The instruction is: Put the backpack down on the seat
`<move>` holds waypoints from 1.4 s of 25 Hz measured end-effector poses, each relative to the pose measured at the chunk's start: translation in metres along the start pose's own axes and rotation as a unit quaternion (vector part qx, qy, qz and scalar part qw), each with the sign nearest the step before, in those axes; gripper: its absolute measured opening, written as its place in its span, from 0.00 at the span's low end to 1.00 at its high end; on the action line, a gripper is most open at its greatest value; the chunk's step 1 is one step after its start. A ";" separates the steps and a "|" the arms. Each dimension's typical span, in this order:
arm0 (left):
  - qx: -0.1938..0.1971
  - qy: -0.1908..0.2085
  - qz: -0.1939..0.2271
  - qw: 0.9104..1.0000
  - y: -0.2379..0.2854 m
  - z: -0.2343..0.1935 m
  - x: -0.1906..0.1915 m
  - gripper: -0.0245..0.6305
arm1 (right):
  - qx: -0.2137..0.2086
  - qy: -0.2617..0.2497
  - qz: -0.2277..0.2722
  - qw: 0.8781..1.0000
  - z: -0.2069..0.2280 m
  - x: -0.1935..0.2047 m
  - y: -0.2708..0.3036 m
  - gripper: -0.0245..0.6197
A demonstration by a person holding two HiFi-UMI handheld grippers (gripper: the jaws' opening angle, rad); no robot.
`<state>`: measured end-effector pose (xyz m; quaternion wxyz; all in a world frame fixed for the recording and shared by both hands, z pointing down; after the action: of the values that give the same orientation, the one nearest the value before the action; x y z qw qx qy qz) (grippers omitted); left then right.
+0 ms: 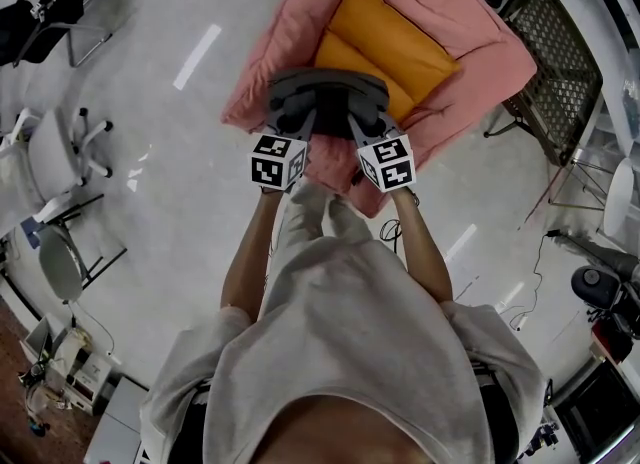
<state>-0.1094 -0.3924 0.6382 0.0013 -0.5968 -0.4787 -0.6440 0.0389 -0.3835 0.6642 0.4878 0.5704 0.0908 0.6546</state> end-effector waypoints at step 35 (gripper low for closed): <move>0.030 0.022 -0.058 0.998 0.044 -0.017 0.007 0.34 | -0.003 0.022 -0.041 0.999 0.032 0.006 0.051 0.18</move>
<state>-0.0997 -0.4229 0.6731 -0.0075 -0.5530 -0.5319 -0.6413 0.0392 -0.4194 0.7135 0.5138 0.5503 0.1222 0.6467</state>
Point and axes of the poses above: the fingertips, and each gripper's own axes: y forward along the fingers, z to its right, x out of its underside, the point moved 6 cm from there along -y, backward along the fingers, and after that the axes turned 13 degrees about y, right-handed, at the moved point
